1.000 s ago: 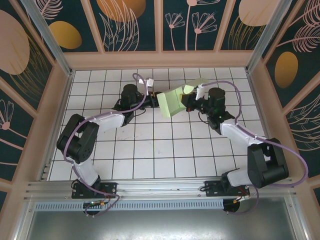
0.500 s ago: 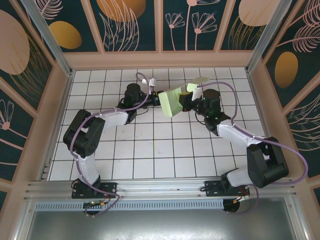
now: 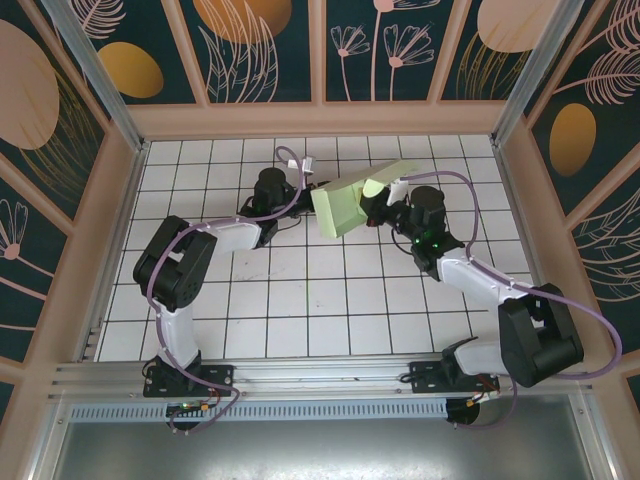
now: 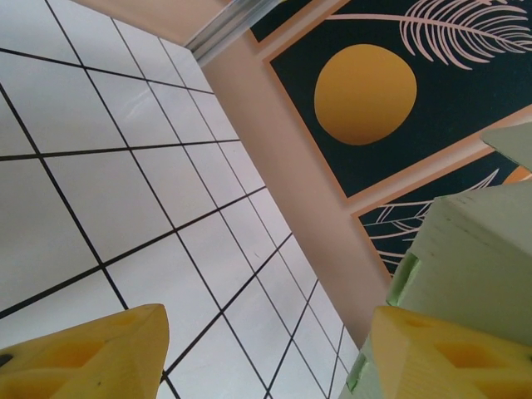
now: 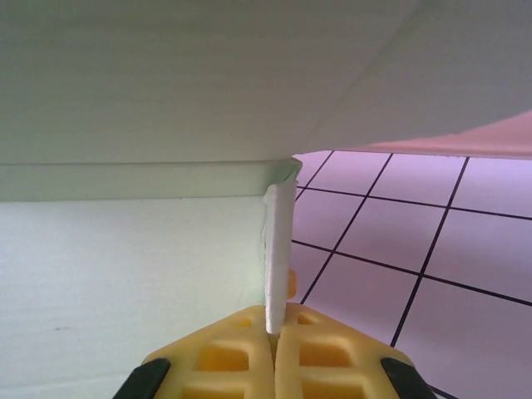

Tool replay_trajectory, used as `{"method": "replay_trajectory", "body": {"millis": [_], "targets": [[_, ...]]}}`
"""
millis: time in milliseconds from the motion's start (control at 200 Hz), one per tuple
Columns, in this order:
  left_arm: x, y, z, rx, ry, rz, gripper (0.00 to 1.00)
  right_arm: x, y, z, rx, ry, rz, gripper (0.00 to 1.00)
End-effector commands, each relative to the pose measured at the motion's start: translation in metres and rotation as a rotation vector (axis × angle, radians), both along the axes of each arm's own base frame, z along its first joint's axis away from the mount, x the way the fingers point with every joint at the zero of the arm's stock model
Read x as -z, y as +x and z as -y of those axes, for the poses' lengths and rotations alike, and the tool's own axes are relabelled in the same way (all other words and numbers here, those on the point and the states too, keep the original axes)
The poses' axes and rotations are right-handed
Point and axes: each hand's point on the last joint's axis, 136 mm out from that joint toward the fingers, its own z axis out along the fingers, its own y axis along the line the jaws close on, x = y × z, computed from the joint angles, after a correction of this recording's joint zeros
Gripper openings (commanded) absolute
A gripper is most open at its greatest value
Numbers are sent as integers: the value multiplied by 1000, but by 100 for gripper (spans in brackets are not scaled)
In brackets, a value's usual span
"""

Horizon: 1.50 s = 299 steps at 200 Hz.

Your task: Fold the paper box

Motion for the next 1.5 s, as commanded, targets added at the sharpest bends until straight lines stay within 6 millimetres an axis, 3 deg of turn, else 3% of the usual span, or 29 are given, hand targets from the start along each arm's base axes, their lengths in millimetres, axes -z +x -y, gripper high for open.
{"method": "replay_trajectory", "body": {"millis": [0,245,711,1111,1491], "targets": [[-30,-8,16,58,-64,76,64,-15,-12,-13,-82,47,44,5],[-36,-14,24,85,-81,74,64,-9,-6,-18,-79,47,34,5],[-49,-12,45,121,-161,54,64,22,2,-38,-44,-83,20,4],[-29,-13,35,71,-56,62,67,-4,-4,-18,-21,-17,70,5],[-43,-16,45,133,-118,48,66,15,2,-30,-19,-85,48,6]]}}
